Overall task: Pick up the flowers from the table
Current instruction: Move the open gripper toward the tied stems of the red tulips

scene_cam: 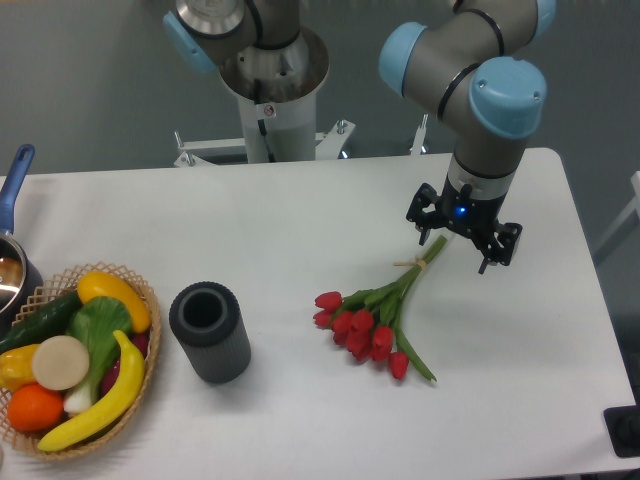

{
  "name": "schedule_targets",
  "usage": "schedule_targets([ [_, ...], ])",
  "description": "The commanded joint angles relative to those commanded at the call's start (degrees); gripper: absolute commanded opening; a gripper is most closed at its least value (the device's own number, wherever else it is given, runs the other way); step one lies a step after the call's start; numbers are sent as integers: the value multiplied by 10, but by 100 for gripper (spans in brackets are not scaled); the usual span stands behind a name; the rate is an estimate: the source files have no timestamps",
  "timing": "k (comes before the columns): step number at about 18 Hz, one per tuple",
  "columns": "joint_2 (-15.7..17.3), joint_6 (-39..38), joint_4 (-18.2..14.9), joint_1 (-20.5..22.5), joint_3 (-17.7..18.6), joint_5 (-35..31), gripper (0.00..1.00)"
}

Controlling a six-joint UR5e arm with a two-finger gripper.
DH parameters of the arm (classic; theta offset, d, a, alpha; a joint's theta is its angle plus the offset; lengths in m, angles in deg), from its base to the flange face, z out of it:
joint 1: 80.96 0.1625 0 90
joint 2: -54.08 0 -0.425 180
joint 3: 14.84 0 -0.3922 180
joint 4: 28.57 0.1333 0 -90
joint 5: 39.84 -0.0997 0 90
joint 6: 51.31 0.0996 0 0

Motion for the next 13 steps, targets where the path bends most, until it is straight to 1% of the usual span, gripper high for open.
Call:
schedule_targets([
  [6,-1,-5,1,-4,9,2,100],
  [7,-1,-6,1,-9,15,2,100],
  [8,0,-11,10,-10,27,7,100],
  [9,0,-15,40,-10,46,11,100],
  [10,2,-22,80,-11,72,17,100],
  [11,3,-45,141,-11,106,18,100],
  [12,1,-57,159,-11,115,17,100],
  [13,-2,-58,160,-12,119,14,100],
])
